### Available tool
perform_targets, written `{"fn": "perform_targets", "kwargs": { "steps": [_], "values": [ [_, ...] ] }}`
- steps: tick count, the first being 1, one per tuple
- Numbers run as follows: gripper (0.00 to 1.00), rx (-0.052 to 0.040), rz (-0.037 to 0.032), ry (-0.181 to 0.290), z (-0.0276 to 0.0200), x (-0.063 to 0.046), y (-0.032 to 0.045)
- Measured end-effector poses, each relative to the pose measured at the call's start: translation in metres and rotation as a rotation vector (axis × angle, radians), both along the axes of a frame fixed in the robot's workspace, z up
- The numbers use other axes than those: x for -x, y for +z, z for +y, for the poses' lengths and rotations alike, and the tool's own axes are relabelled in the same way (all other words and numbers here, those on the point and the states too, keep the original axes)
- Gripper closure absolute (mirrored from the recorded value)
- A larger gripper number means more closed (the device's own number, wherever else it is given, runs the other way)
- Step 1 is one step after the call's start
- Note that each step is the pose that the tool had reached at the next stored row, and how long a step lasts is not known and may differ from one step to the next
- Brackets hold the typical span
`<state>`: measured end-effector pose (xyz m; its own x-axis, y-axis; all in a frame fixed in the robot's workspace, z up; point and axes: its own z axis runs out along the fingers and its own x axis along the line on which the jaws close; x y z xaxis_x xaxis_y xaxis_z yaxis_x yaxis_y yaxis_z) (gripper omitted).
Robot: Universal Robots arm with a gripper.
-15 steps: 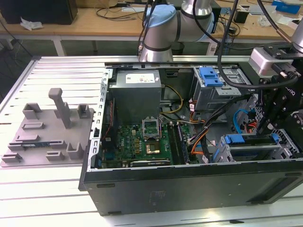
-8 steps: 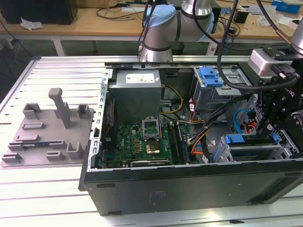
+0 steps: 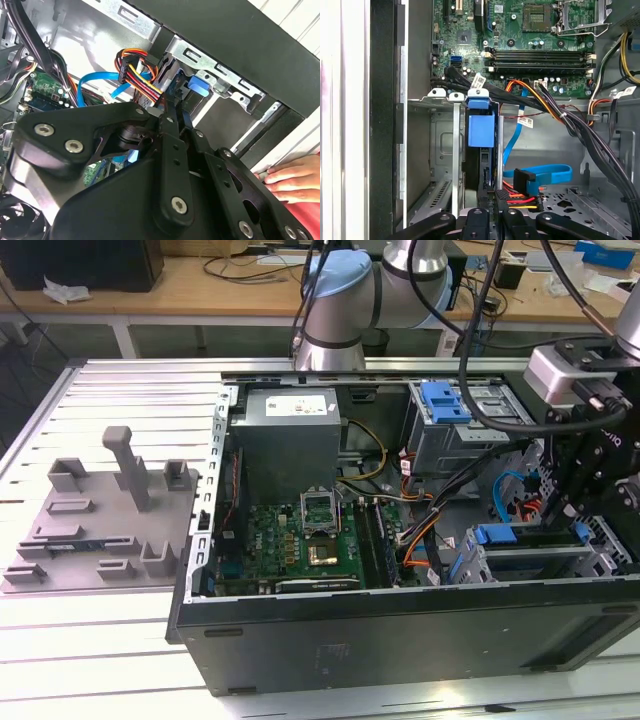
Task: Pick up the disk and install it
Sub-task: 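Insert the first disk wire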
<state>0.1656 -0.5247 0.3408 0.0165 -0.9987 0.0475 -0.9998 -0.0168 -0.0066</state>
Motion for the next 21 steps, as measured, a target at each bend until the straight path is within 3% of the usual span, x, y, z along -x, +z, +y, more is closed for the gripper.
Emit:
{"fn": "perform_targets", "kwargs": {
  "steps": [21],
  "values": [
    [0.83, -0.0014, 0.0, -0.008, -0.0004, 0.0007, 0.0042]
  ]
}}
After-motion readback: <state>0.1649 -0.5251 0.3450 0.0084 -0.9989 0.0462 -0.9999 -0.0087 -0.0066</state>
